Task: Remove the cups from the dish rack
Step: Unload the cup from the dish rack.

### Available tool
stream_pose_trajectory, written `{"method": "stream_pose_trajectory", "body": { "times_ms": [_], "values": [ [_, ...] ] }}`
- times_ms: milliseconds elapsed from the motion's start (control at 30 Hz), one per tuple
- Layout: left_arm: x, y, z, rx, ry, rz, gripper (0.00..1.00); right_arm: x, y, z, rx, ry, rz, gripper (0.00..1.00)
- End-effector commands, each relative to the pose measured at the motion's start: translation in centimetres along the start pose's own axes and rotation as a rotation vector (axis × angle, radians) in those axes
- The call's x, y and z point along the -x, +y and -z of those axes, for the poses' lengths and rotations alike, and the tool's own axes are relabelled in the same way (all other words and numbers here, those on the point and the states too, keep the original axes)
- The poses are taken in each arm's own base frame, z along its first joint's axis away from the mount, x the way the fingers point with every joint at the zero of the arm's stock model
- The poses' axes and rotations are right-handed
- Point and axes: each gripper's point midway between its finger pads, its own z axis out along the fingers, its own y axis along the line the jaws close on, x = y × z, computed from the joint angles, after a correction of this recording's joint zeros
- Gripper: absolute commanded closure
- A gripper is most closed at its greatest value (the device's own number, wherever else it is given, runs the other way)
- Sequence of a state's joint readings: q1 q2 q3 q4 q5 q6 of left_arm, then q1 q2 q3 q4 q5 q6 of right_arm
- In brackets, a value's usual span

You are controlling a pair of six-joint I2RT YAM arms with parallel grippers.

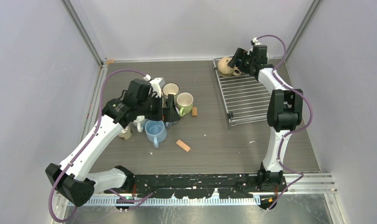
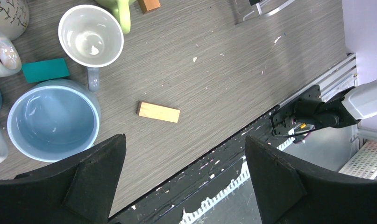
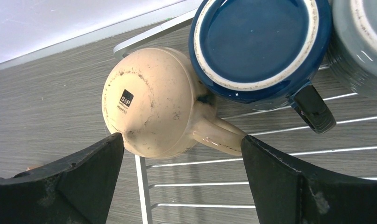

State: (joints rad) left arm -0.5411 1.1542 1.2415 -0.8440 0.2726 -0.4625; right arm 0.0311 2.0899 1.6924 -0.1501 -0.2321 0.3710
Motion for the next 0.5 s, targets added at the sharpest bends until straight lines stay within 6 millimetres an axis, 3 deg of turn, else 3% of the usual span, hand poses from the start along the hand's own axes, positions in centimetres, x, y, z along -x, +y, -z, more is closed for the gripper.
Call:
{"method": "stream_pose_trajectory", "body": {
  "times_ms": [0,200,467],
  "values": [
    [1.0,-0.8,1.0,-0.022,-0.035,-0.026,0.0,1.7,0.4,-0.5,0.007,-0.058,0.051,0.0],
    [1.1,-0.8,1.0,-0.021,-0.034,-0.027,0.0,1.2,0.2,-0.8,0.007,-0.05,0.071,0.0],
    [1.1,-0.8,1.1,-0.017,-0.029,-0.026,0.0,0.4,1.5,-0.5,0.039,-0.037,0.095,0.0]
  ]
}}
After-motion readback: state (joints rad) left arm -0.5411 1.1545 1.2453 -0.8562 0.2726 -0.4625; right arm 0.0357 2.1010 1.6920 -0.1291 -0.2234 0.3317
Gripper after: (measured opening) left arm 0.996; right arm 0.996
